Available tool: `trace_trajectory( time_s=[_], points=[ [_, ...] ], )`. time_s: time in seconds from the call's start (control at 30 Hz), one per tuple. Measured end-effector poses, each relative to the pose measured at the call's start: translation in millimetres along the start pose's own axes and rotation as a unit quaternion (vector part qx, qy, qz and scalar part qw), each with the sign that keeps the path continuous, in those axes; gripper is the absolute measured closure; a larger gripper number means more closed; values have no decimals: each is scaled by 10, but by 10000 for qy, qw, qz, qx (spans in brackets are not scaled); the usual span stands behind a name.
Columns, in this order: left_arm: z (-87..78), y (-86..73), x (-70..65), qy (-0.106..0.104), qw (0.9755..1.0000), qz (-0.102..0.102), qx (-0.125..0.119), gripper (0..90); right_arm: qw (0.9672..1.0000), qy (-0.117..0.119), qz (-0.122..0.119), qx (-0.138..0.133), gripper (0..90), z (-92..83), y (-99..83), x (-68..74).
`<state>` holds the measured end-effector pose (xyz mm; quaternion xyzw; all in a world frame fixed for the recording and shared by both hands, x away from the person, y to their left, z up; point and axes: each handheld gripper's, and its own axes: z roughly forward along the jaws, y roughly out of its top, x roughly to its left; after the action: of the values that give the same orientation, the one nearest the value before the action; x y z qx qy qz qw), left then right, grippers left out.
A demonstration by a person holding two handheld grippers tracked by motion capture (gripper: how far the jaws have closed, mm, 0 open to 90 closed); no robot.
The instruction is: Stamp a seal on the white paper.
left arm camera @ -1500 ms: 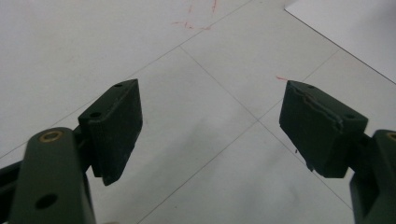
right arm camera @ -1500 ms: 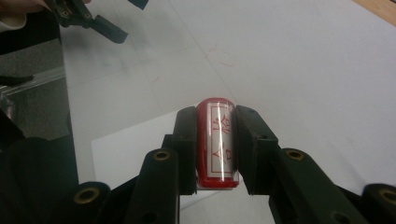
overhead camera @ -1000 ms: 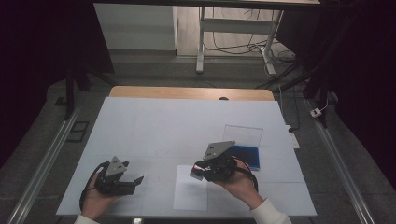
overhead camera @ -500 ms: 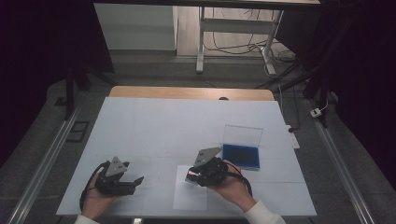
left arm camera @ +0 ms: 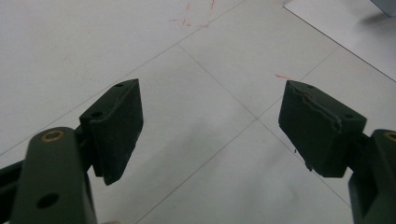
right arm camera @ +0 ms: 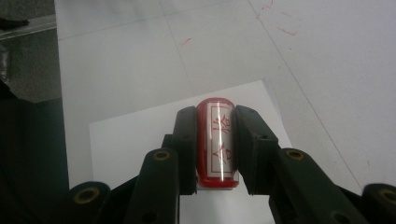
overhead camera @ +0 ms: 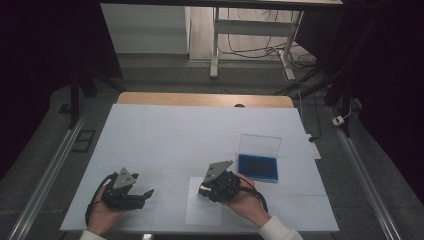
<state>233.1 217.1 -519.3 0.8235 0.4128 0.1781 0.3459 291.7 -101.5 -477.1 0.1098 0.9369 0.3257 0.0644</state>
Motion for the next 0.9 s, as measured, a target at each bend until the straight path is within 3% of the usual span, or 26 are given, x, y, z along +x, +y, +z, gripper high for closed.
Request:
trace_trajectory(
  time_s=[0.9],
  points=[
    [7, -3, -3, -11, 10000, 11, 26, 230, 9999, -69, -65, 106, 701, 84, -30, 8]
  ],
)
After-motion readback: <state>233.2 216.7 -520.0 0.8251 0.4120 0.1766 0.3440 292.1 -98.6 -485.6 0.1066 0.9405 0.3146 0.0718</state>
